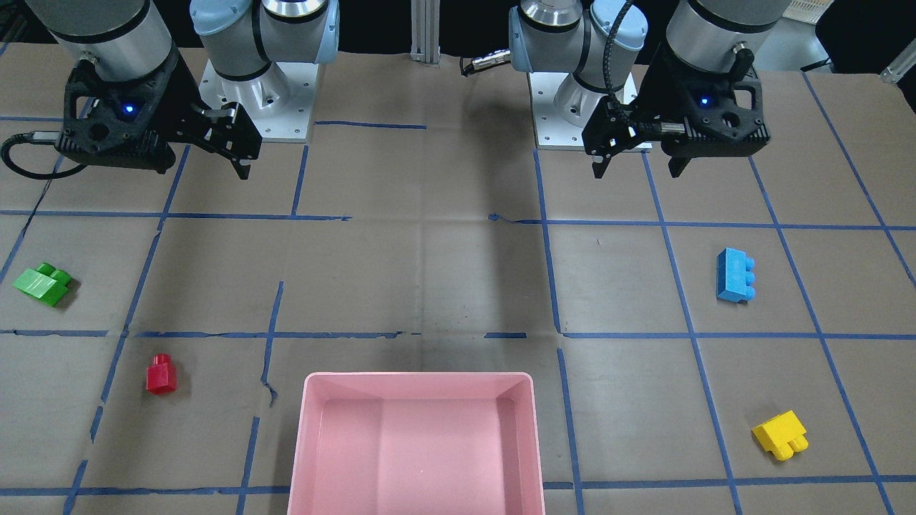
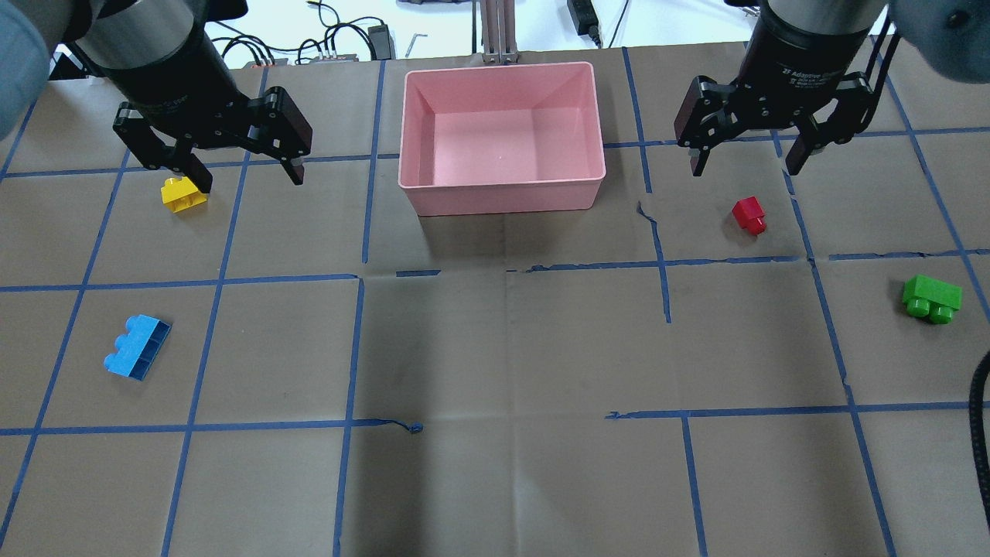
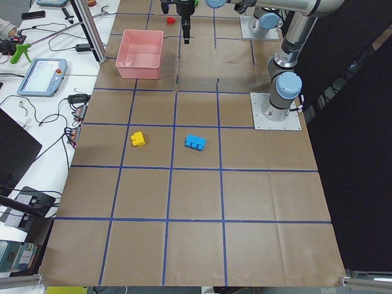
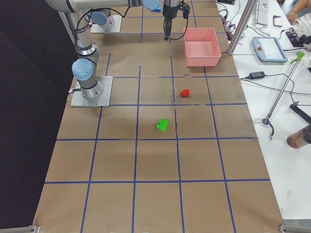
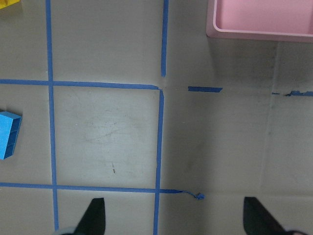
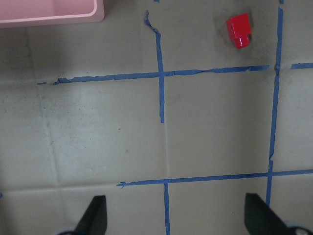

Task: Put all blocks into box

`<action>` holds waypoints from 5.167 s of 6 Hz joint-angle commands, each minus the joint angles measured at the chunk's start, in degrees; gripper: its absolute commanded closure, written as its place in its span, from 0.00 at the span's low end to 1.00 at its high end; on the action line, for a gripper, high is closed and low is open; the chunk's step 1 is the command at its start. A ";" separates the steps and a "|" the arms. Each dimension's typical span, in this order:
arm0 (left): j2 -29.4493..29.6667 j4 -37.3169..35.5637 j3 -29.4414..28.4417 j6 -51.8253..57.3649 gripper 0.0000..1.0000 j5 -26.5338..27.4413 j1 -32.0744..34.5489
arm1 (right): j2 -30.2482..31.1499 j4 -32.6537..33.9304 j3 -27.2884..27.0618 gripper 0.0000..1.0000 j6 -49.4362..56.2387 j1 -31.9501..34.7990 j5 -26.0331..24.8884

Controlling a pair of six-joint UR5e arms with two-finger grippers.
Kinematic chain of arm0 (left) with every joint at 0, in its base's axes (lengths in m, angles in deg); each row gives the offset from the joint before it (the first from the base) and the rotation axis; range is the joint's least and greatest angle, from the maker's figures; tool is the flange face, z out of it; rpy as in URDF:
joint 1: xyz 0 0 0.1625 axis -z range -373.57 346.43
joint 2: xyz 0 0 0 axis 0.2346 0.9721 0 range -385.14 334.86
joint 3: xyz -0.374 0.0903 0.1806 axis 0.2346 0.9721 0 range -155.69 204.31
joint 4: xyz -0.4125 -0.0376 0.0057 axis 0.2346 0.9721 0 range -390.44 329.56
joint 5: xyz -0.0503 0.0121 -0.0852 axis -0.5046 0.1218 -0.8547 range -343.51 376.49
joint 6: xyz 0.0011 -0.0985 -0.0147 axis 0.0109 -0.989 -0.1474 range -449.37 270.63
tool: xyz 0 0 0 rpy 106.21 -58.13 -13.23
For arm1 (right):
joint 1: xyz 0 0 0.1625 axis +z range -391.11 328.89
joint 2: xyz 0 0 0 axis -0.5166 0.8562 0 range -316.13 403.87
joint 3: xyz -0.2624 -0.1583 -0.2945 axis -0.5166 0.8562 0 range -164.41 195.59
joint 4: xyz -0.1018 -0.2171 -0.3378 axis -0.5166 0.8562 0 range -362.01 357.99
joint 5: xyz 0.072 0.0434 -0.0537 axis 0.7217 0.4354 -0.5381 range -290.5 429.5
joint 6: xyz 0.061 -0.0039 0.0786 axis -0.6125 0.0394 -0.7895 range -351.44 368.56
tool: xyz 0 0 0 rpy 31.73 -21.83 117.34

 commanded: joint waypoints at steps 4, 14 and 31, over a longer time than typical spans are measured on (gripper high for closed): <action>7.34 -4.01 1.80 33.46 0.01 -0.57 -23.21 | -0.17 0.15 0.00 0.00 0.18 -6.63 0.02; 14.21 -38.57 26.86 56.96 0.04 1.10 -30.99 | -14.06 42.24 -21.29 0.01 15.21 -38.15 -1.48; 25.09 -21.86 -6.15 61.73 0.76 -7.21 -1.52 | -18.90 48.58 -26.12 0.52 17.15 -41.93 -3.05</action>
